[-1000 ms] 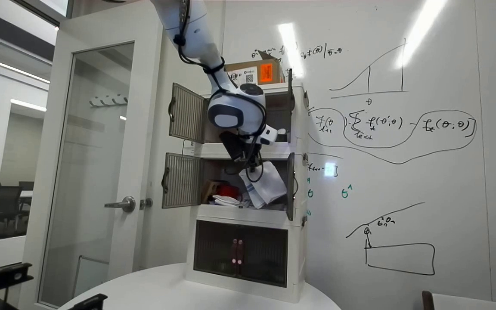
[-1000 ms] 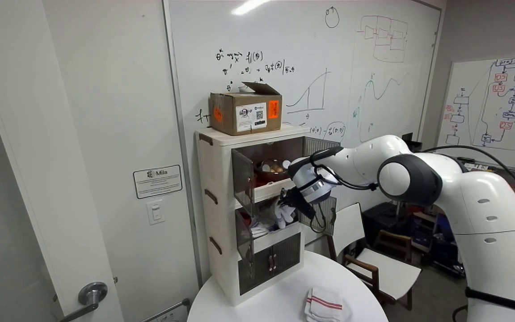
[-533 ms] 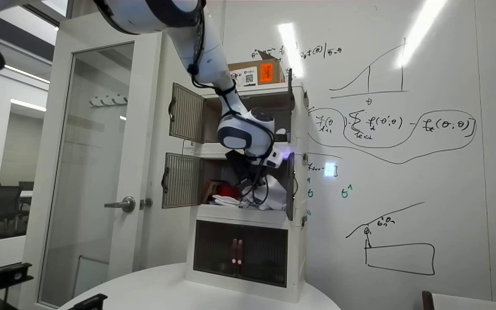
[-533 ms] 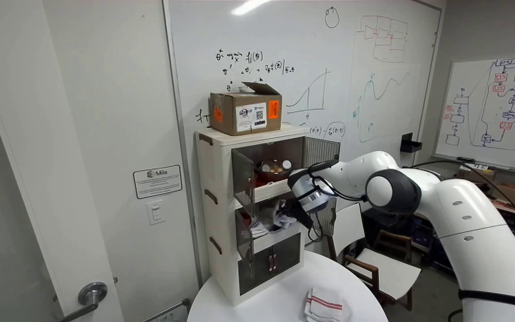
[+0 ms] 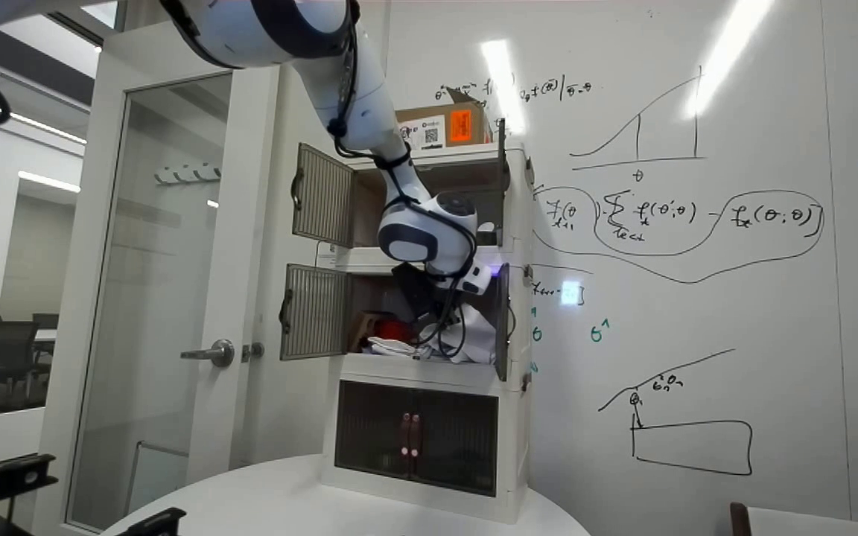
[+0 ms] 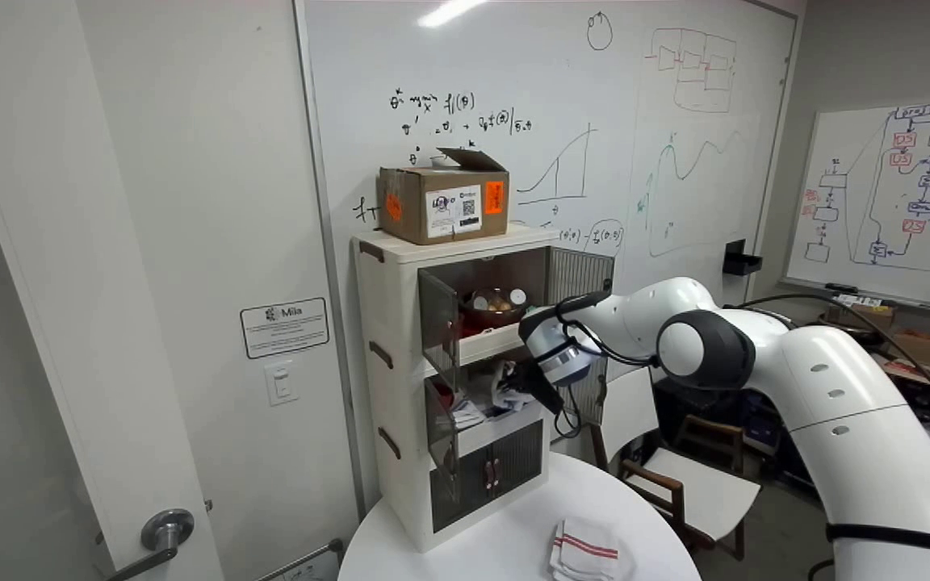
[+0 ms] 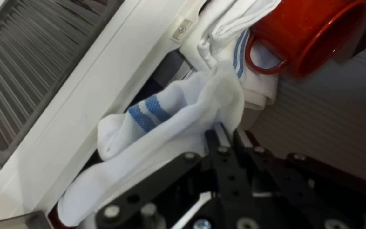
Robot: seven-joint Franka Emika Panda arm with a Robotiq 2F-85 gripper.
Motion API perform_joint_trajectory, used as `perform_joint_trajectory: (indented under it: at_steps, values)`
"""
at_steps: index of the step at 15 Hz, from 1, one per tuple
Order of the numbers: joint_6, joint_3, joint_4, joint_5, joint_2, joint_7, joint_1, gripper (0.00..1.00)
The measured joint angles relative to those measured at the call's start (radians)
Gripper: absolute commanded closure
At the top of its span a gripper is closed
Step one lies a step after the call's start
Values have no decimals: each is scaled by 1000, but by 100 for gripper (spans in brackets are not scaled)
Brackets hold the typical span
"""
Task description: Put one towel in the middle cabinet
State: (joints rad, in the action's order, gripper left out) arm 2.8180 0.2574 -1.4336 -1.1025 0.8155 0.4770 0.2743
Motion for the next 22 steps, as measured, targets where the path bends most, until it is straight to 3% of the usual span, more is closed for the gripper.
perform_joint_trajectory:
  at_steps: [12, 22]
  values:
    - [6, -4, 17, 43, 17, 33, -30, 98]
    - [44, -77, 194, 122, 114, -6, -112, 98]
